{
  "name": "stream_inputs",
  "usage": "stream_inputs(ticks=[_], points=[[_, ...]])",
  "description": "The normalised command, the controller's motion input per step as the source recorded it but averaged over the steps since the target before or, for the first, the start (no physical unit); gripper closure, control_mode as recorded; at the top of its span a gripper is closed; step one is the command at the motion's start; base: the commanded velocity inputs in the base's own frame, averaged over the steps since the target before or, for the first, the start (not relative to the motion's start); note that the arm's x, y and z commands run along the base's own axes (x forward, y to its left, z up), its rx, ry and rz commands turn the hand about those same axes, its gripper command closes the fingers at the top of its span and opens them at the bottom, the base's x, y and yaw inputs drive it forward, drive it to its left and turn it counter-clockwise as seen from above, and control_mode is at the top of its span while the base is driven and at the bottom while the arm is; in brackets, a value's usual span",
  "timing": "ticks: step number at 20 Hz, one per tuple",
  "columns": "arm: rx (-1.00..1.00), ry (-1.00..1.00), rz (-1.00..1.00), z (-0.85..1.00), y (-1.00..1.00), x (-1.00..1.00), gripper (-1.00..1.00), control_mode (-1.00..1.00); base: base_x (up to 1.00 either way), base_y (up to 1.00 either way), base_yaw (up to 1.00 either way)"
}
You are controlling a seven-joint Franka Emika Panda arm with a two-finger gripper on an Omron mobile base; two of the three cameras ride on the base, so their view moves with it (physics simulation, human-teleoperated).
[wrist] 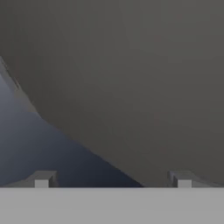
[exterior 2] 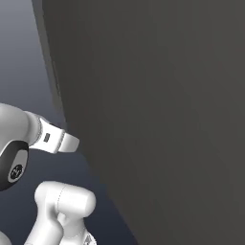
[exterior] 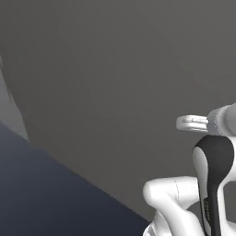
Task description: Place the cold items (apple and corn) from the fridge in one tupperware on the dining counter. Place the warm items (hot dog and kebab skewer) in the stove area in another tupperware.
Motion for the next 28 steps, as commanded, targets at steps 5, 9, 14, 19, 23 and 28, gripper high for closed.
stream_inputs(ticks=[5, 9, 14, 19, 23, 28], points=[[0.00, 0.00, 0.00, 0.00, 0.00, 0.00, -1.00, 1.00, 0.94, 1.00, -0.33], [0.00, 0.00, 0.00, 0.00, 0.00, 0.00, -1.00, 1.00, 0.87, 1.00, -0.26], [0.00, 0.00, 0.00, 0.00, 0.00, 0.00, -1.00, 1.00, 0.86, 1.00, -0.24], [0.00, 0.00, 0.00, 0.00, 0.00, 0.00, -1.00, 1.00, 0.88, 1.00, -0.24], [0.00, 0.00, 0.00, 0.00, 0.00, 0.00, -1.00, 1.00, 1.00, 1.00, -0.27], [0.00, 0.00, 0.00, 0.00, 0.00, 0.00, -1.00, 1.00, 1.00, 1.00, -0.27]])
